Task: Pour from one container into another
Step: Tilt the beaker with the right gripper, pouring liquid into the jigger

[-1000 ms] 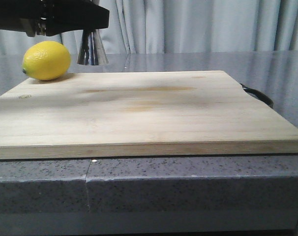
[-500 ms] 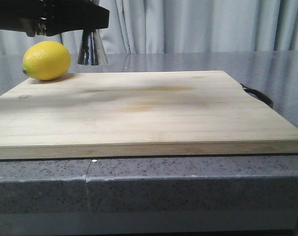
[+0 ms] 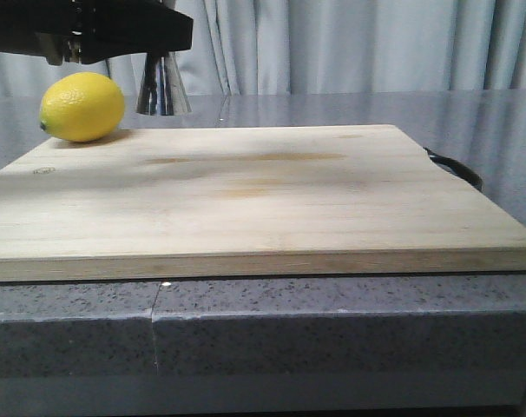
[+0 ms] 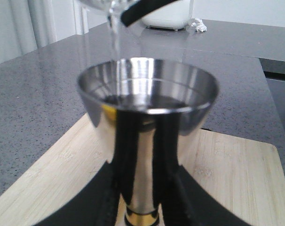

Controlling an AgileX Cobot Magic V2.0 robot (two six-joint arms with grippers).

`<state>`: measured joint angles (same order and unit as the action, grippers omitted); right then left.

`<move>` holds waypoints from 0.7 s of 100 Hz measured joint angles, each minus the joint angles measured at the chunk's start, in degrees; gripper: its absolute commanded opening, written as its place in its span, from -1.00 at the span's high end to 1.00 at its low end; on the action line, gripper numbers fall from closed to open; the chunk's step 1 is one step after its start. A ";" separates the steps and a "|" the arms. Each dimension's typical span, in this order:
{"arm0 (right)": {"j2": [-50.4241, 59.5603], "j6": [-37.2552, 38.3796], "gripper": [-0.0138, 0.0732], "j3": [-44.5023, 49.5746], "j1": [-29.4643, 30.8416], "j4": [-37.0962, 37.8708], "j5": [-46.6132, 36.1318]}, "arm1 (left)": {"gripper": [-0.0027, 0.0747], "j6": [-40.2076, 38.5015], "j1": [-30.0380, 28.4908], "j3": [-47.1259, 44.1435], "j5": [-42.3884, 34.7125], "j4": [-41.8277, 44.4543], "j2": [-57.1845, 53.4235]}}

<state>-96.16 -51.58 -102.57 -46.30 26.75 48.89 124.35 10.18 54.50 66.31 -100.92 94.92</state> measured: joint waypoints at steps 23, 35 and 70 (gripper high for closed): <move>0.00 4.11 -0.03 0.00 0.00 -1.67 0.00 | 0.53 0.00 0.00 0.00 0.00 0.00 0.00; 0.00 11.11 -0.03 0.00 -0.09 -2.20 0.00 | 0.53 0.00 0.00 0.00 0.00 0.02 0.00; 7.97 29.29 -0.03 0.68 6.18 -15.43 -0.03 | 0.53 0.00 0.00 0.00 0.00 0.02 0.00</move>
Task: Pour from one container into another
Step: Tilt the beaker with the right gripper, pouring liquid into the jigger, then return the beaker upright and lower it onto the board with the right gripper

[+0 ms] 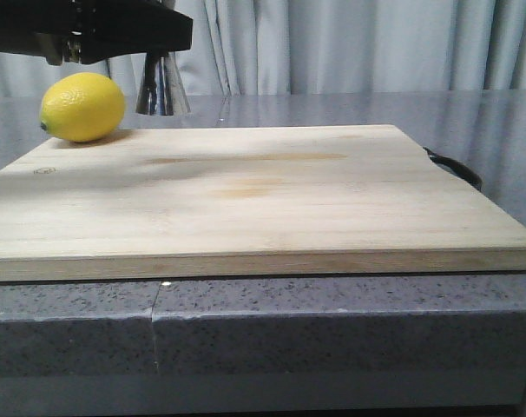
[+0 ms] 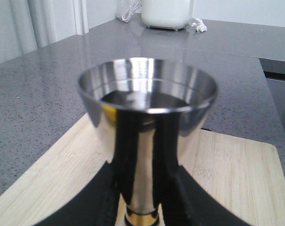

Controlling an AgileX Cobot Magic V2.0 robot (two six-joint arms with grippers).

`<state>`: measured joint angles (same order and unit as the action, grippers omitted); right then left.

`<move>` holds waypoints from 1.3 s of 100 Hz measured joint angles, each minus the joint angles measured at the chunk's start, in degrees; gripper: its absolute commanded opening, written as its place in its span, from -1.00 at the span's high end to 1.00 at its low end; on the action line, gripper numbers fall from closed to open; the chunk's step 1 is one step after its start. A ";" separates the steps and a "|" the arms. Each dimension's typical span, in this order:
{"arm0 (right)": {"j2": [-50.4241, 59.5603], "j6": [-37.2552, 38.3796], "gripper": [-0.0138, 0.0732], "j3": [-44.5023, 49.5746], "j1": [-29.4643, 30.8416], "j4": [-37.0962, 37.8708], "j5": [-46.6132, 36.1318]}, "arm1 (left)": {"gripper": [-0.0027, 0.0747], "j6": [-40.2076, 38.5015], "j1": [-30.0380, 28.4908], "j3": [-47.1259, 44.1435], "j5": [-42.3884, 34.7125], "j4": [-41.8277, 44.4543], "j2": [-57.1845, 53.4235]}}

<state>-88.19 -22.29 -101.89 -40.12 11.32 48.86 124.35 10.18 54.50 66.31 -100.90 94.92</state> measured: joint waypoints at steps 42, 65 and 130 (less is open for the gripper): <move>12.36 5.32 -0.03 23.22 16.09 -16.97 -13.24 | 0.53 0.00 0.00 0.00 0.00 0.00 0.00; 15.60 5.44 -0.03 40.58 16.96 -23.24 -33.02 | 0.53 0.00 0.00 0.00 0.00 0.00 0.00; 8.75 7.92 -0.03 60.70 16.14 -31.10 -67.15 | 0.53 0.00 0.00 0.00 0.00 0.00 0.00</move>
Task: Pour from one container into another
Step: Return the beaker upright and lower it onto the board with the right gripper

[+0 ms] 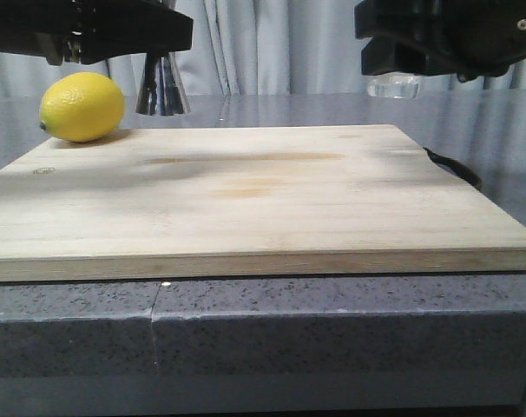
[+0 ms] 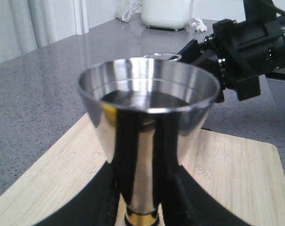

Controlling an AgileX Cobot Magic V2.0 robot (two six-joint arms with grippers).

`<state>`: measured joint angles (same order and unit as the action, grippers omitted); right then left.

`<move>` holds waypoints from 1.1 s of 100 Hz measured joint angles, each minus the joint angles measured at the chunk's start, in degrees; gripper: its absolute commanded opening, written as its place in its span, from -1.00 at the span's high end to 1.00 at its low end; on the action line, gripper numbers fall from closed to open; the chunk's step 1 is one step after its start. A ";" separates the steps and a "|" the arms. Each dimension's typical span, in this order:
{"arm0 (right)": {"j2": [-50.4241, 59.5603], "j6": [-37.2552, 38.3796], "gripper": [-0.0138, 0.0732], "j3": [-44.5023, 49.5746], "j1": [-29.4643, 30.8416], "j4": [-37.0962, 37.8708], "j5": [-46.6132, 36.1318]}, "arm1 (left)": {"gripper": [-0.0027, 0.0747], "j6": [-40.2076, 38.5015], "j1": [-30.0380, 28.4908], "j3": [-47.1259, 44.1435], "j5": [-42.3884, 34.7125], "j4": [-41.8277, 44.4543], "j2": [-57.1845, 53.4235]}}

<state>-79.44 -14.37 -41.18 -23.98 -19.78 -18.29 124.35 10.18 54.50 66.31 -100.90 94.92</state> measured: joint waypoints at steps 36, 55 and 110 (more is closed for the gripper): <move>-7.27 0.04 -0.03 0.00 -2.46 0.00 -7.44 | 0.53 0.00 0.00 0.00 0.00 0.10 0.00; -10.53 0.31 -0.03 0.00 -2.46 0.00 -8.32 | 0.53 0.00 0.00 0.00 0.00 0.10 0.00; -11.68 0.54 -0.70 0.00 -2.46 0.00 -10.21 | 0.53 0.00 0.00 0.00 0.00 0.10 0.00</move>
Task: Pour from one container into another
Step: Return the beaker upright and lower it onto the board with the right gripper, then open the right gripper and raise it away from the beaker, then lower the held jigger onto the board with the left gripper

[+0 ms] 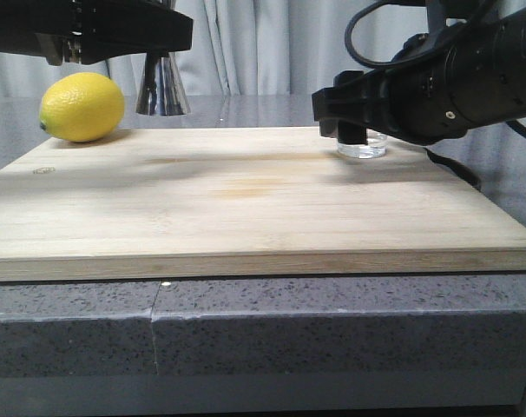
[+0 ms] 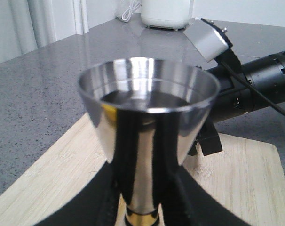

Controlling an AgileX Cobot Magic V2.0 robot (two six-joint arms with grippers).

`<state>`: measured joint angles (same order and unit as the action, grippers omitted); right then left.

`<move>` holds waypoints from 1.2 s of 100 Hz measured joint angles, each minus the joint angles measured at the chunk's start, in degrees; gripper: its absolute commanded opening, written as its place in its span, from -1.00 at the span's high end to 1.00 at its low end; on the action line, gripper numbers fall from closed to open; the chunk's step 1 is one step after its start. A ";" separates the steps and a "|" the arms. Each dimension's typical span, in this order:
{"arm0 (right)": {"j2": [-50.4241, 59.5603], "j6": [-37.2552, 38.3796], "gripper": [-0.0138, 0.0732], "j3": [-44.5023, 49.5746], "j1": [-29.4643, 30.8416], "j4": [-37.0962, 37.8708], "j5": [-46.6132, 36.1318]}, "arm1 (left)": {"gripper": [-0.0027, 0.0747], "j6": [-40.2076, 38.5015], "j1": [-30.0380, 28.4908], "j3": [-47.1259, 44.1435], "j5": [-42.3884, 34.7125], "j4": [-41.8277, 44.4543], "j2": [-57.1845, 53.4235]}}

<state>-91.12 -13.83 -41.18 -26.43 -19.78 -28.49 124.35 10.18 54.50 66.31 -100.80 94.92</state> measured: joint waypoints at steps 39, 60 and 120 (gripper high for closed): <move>11.66 -1.90 -0.70 0.00 0.00 -0.10 14.12 | 0.53 0.00 0.00 0.00 0.00 0.00 0.00; 18.46 -3.02 -0.70 0.09 0.00 -0.10 24.45 | 0.53 0.00 0.00 0.00 0.00 0.00 0.00; 42.21 -3.14 -0.70 9.62 0.00 0.00 34.31 | 0.53 0.00 0.00 0.00 0.00 0.00 0.00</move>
<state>-48.91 -16.97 -31.57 -26.43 -19.78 5.82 124.35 10.18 54.50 66.31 -100.80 94.92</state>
